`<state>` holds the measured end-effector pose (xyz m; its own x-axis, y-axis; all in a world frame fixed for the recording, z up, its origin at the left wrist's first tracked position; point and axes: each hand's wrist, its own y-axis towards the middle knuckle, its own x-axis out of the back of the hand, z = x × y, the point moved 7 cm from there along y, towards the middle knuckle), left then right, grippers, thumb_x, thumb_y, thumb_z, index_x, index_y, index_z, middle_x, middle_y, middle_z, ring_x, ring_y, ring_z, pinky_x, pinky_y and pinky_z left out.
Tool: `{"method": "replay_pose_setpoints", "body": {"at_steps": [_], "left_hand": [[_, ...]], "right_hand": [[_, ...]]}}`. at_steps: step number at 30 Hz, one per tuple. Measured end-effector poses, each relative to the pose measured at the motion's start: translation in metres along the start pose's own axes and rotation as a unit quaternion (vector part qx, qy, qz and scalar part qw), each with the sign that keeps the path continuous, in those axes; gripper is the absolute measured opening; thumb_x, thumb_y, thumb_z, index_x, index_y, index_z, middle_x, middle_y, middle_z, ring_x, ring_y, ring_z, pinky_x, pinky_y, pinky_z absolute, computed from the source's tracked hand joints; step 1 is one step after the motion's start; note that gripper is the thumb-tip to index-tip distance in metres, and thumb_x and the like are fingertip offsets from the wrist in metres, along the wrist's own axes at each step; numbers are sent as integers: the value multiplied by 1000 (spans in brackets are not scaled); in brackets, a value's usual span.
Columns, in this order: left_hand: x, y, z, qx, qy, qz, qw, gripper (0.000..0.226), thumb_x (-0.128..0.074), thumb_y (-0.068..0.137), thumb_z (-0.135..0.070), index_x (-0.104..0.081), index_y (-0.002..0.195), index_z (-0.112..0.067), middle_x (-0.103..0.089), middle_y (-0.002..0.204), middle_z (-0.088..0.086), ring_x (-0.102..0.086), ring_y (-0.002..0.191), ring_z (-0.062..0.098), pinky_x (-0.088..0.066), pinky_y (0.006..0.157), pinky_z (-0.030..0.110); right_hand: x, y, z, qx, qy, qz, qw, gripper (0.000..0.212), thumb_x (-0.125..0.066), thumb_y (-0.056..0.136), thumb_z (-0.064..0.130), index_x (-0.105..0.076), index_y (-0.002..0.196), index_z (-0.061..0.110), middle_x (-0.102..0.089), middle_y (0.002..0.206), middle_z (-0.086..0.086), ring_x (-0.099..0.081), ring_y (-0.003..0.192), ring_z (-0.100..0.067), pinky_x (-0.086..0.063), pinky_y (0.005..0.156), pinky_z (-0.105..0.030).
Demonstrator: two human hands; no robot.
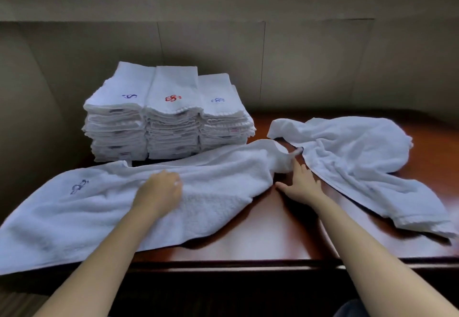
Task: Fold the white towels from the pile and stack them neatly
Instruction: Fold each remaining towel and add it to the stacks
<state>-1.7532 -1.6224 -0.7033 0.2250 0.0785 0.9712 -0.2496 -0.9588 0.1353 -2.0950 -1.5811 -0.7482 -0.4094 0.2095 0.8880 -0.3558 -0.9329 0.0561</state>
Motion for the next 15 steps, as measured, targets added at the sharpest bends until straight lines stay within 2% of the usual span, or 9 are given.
{"method": "replay_pose_setpoints", "body": {"at_steps": [3,5,6,8,10,11,13,14,15], "left_hand": [[-18,-31,-71,-201,-120,79,969,53,-52,92,-50,-44,138,-26,-47,138,-5,-40,129,15,-26,109,28],[-37,-47,-90,-234,-54,118,963,79,-53,78,-69,-27,145,-38,-37,142,-11,-34,131,11,-25,112,37],[-40,-48,-90,-228,-18,97,969,79,-52,76,-70,-26,144,-39,-37,141,-11,-35,130,12,-28,109,39],[-33,-38,-85,-192,6,48,980,53,-53,86,-53,-38,131,-30,-48,132,-6,-47,122,20,-38,95,36],[-24,-25,-80,-132,-49,51,989,24,-51,91,-35,-42,110,-24,-58,121,3,-54,112,30,-43,84,35],[-23,-13,-75,-75,-80,57,992,16,-52,92,-31,-42,102,-23,-59,117,4,-55,112,30,-43,84,34],[-19,-8,-38,80,-160,68,981,12,-57,93,-33,-50,100,-26,-56,113,-1,-53,118,15,-37,90,22],[-11,-10,-21,193,-261,62,944,18,-60,90,-41,-58,99,-26,-57,107,-3,-54,112,6,-36,91,19],[-13,3,-14,176,-408,45,895,24,-60,88,-47,-66,92,-24,-62,98,-5,-57,101,5,-38,90,24]], "right_hand": [[10,7,7,1,177,-56,983,105,-70,75,29,2,151,23,-38,147,-9,-43,130,-32,-39,103,-52],[11,16,5,-30,181,-57,981,86,-65,78,25,-18,149,15,-46,140,-10,-48,125,-32,-39,103,-51],[9,19,7,-27,141,-51,988,67,-61,81,23,-34,141,13,-51,135,-8,-48,124,-32,-38,103,-51],[10,20,20,-1,123,-48,991,36,-51,87,18,-52,122,11,-59,124,-8,-52,119,-31,-39,102,-48],[21,17,37,20,241,-46,969,29,-48,92,12,-56,120,10,-62,115,-6,-57,112,-27,-50,88,-29],[32,17,42,12,323,-52,945,28,-49,93,9,-56,121,8,-63,107,-4,-60,106,-26,-50,74,-19],[63,19,44,-31,476,-88,875,28,-51,91,7,-56,118,-1,-61,88,-3,-61,86,-23,-46,60,-19],[79,20,41,-49,548,-113,827,27,-53,89,7,-57,114,-3,-60,83,-5,-61,78,-22,-47,58,-23],[92,19,36,-62,615,-135,774,25,-57,88,7,-57,110,-4,-60,83,-8,-60,72,-21,-48,57,-27]]}}
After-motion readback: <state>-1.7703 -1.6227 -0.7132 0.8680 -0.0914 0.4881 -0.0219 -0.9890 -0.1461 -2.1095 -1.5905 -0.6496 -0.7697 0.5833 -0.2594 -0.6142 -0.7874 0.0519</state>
